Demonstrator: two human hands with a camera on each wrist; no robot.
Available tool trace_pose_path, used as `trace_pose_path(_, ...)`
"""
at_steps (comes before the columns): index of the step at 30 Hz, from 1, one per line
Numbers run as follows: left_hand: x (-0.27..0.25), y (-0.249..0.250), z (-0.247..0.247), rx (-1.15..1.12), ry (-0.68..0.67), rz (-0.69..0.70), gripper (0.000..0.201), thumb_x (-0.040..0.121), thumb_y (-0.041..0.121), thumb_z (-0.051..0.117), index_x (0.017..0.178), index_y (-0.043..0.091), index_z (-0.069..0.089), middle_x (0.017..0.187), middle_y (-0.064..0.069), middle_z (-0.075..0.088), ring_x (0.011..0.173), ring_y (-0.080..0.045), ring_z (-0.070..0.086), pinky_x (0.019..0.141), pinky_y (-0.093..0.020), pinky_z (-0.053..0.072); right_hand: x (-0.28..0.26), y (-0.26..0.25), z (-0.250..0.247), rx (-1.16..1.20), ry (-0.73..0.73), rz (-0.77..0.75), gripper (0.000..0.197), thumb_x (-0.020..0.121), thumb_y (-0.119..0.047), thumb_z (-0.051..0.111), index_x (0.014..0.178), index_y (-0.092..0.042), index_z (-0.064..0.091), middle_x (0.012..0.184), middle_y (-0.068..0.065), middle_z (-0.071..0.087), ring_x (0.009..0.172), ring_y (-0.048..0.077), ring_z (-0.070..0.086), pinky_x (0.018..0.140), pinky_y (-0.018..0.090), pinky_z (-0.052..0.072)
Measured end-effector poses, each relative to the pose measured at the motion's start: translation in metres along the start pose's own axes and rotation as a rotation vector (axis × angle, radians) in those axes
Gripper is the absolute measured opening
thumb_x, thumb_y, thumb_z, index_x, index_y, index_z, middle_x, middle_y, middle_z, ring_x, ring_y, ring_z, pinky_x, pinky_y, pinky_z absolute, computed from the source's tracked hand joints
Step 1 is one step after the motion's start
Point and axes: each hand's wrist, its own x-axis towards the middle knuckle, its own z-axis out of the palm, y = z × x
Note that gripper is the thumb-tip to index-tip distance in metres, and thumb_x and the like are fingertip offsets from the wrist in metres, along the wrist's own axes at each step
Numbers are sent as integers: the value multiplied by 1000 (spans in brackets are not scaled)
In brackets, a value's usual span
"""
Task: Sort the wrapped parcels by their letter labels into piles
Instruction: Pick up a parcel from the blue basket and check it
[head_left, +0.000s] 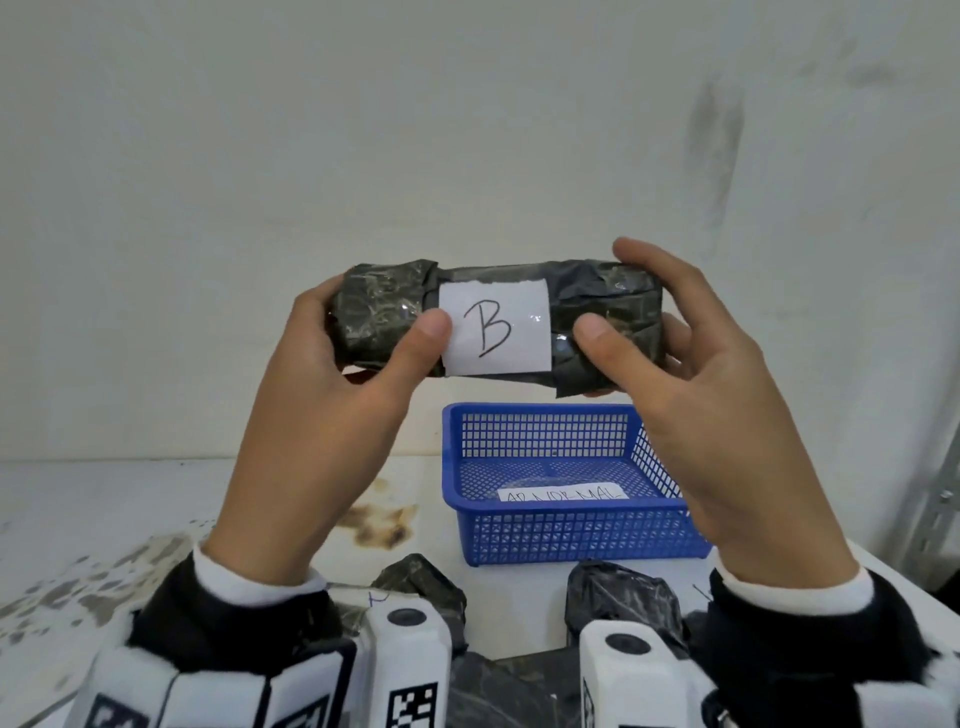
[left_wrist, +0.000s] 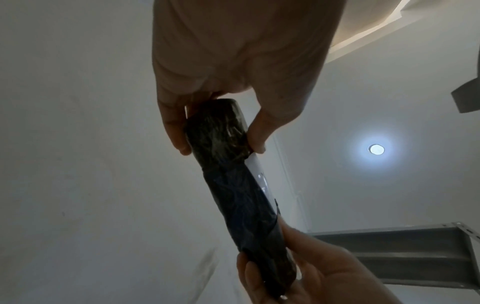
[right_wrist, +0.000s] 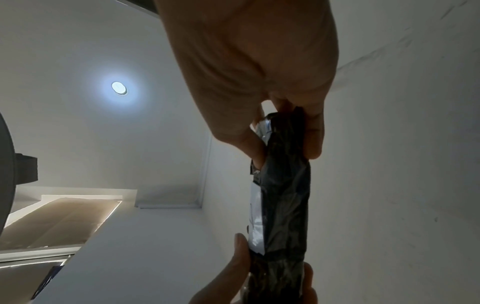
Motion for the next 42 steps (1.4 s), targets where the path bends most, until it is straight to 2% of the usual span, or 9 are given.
trace_pose_path(5, 0, 3, -2, -78, -102, -5, 55, 77, 53, 62, 122, 22, 60, 108, 11, 71, 93, -7, 66, 71, -26, 49, 0, -1, 1, -1, 14, 5, 44, 88, -32, 70, 128, -45, 57, 93, -10, 77, 84, 9, 74, 80, 22, 54)
trace_pose_path(9, 1, 1, -2, -74, -66, 11, 48, 76, 48, 60, 116, 22, 61, 99, 15, 71, 81, 0, 62, 59, -17, 47, -1, -1, 2, -13, 11, 15, 48, 81, -43, 72, 127, -46, 58, 91, -9, 77, 79, 11, 73, 80, 31, 57)
trace_pose_path(13, 0, 1, -1, -75, -23, 13, 49, 74, 51, 62, 115, 24, 61, 100, 15, 71, 88, -3, 65, 73, -29, 48, -1, 1, 4, -42, -9, 17, 53, 77, -47, 73, 128, -47, 56, 94, -13, 76, 76, 8, 71, 79, 28, 54)
trace_pose_path(17, -2, 5, 0, -84, -73, -15, 66, 65, 62, 64, 120, 26, 60, 106, 15, 71, 97, -6, 67, 67, -25, 48, -2, -4, 1, -27, -16, 14, 69, 61, -59, 70, 128, -49, 54, 99, -16, 75, 85, 8, 73, 84, 27, 55)
trace_pose_path(21, -3, 4, 2, -54, -52, -12, 74, 57, 66, 66, 120, 27, 58, 105, 14, 71, 97, -7, 68, 80, -34, 50, -3, -4, 1, -26, -3, -16, 69, 61, -56, 73, 127, -48, 54, 103, -18, 74, 93, 5, 72, 91, 35, 57)
trace_pose_path(24, -3, 4, 3, 20, -34, -14, 76, 55, 67, 68, 120, 30, 57, 103, 15, 70, 92, -4, 67, 83, -39, 54, -4, -5, 1, -65, -14, -22, 72, 60, -59, 74, 127, -51, 51, 106, -20, 72, 92, 0, 70, 85, 29, 56)
trace_pose_path(31, -4, 6, 6, 58, -15, -50, 86, 50, 66, 75, 125, 32, 52, 105, 17, 69, 92, -2, 66, 86, -41, 56, -4, -6, 1, -106, -12, -37, 67, 63, -54, 77, 123, -53, 50, 105, -23, 69, 93, -5, 68, 80, 14, 56)
trace_pose_path(39, -5, 8, 7, 57, 12, -79, 88, 44, 77, 72, 118, 35, 49, 100, 17, 68, 88, -1, 67, 86, -41, 56, -2, -1, 3, -81, 2, -47, 47, 76, -50, 73, 120, -47, 54, 107, -16, 71, 94, 3, 71, 81, 22, 58)
trace_pose_path(42, -5, 7, 7, 66, 27, -87, 82, 56, 74, 73, 123, 32, 50, 102, 15, 68, 91, -6, 67, 88, -44, 55, -2, 0, 2, -59, -7, -48, 38, 82, -42, 73, 117, -44, 57, 104, -15, 73, 87, 3, 72, 69, 18, 56)
